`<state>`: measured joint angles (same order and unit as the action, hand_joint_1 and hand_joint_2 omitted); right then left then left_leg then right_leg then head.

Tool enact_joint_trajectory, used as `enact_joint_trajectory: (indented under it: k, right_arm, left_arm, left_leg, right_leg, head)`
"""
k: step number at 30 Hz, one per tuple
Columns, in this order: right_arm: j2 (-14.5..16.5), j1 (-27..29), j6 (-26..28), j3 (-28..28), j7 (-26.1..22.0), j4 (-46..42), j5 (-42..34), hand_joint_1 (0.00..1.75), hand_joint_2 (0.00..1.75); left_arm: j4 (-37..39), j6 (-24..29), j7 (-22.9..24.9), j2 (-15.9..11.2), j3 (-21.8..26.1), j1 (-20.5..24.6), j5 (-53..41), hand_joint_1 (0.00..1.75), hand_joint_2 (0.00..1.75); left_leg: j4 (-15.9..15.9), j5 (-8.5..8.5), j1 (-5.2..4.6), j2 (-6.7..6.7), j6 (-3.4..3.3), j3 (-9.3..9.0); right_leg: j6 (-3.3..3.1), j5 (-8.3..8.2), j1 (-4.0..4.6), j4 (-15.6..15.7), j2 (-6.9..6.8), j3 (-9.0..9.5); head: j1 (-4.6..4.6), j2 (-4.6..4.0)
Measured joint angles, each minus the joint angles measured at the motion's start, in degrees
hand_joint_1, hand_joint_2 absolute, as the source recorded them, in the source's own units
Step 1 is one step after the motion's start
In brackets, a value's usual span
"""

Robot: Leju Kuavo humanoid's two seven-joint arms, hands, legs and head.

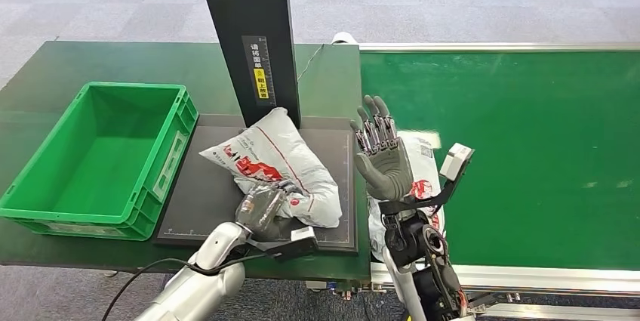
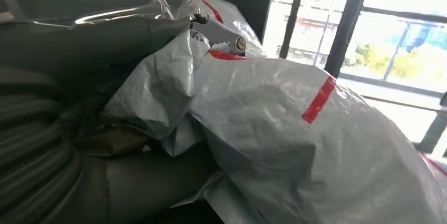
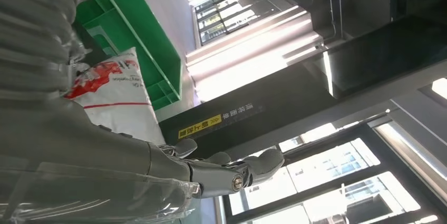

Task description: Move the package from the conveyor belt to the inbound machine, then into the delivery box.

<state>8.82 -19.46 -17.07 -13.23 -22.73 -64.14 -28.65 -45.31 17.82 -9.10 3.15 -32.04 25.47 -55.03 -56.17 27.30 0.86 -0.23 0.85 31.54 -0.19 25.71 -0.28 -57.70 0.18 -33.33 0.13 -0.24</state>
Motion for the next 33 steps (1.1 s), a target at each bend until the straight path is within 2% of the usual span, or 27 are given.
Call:
enact_joint_trajectory:
  k: [5, 12, 17, 20, 25, 28, 33]
  right_arm:
    - [-0.61, 3.29, 1.45, 1.40, 0.01, -3.47, 0.09, 0.00, 1.75]
    - [-1.02, 4.92, 1.90, 2.65, 0.09, -5.71, 0.17, 0.00, 1.75]
    - [-1.80, 6.60, 2.61, 3.99, -0.36, -6.49, -0.76, 0.00, 1.75]
    - [-2.22, 7.66, 2.53, 4.84, -0.53, -6.66, -1.03, 0.00, 1.75]
    - [-2.40, 8.94, 2.34, 5.81, -1.27, -6.68, -0.55, 0.00, 1.75]
    - [-2.38, 9.56, 2.34, 6.08, -1.45, -6.80, -0.19, 0.00, 1.75]
    - [-2.04, 10.40, 2.34, 6.72, -1.27, -7.51, 0.21, 0.00, 1.75]
  left_arm:
    - [-8.66, 5.26, -5.38, -1.00, 5.64, -1.34, 10.66, 1.75, 1.75]
    - [-19.05, 6.63, -7.15, -2.18, 10.49, -3.53, 15.17, 1.75, 1.75]
    - [-30.89, 11.48, -13.58, -4.69, 15.83, -7.06, 27.61, 1.75, 1.75]
    - [-39.02, 11.84, -16.62, -6.55, 20.46, -10.18, 33.03, 1.75, 1.75]
    - [-50.28, 11.93, -21.32, -7.09, 27.72, -15.53, 39.79, 1.75, 1.75]
    - [-54.62, 11.30, -22.06, -7.10, 31.75, -17.28, 42.15, 1.75, 1.75]
    - [-56.95, 9.10, -19.89, -6.81, 37.71, -17.54, 41.01, 1.75, 1.75]
  left_leg:
    - [-0.01, -0.03, 0.00, -0.01, -0.01, 0.29]
    - [-0.03, -0.03, -0.02, 0.02, -0.02, 0.57]
    - [-0.01, -0.01, -0.01, 0.12, -0.01, 0.67]
    - [0.00, 0.02, 0.01, 0.23, 0.01, 0.70]
    - [0.00, 0.02, 0.01, 0.23, 0.01, 0.75]
    - [0.00, 0.02, 0.00, 0.22, 0.01, 0.76]
    - [-0.01, 0.01, 0.00, 0.21, 0.01, 0.73]
  right_leg:
    - [0.01, -0.01, 0.01, -0.02, -0.01, -0.27]
    - [0.02, -0.01, -0.02, -0.02, 0.01, -0.54]
    - [0.01, -0.01, -0.01, -0.02, 0.07, -0.66]
    - [0.00, 0.00, 0.03, -0.02, 0.16, -0.73]
    - [0.01, 0.02, 0.04, -0.02, 0.15, -0.75]
    - [0.01, 0.02, 0.02, -0.01, 0.14, -0.75]
    - [0.01, 0.01, 0.01, -0.01, 0.12, -0.75]
  head:
    - [0.01, 0.00]
    - [0.02, 0.00]
    - [0.01, 0.00]
    - [-0.01, 0.00]
    - [0.02, 0.00]
    - [0.02, 0.00]
    - [0.01, 0.00]
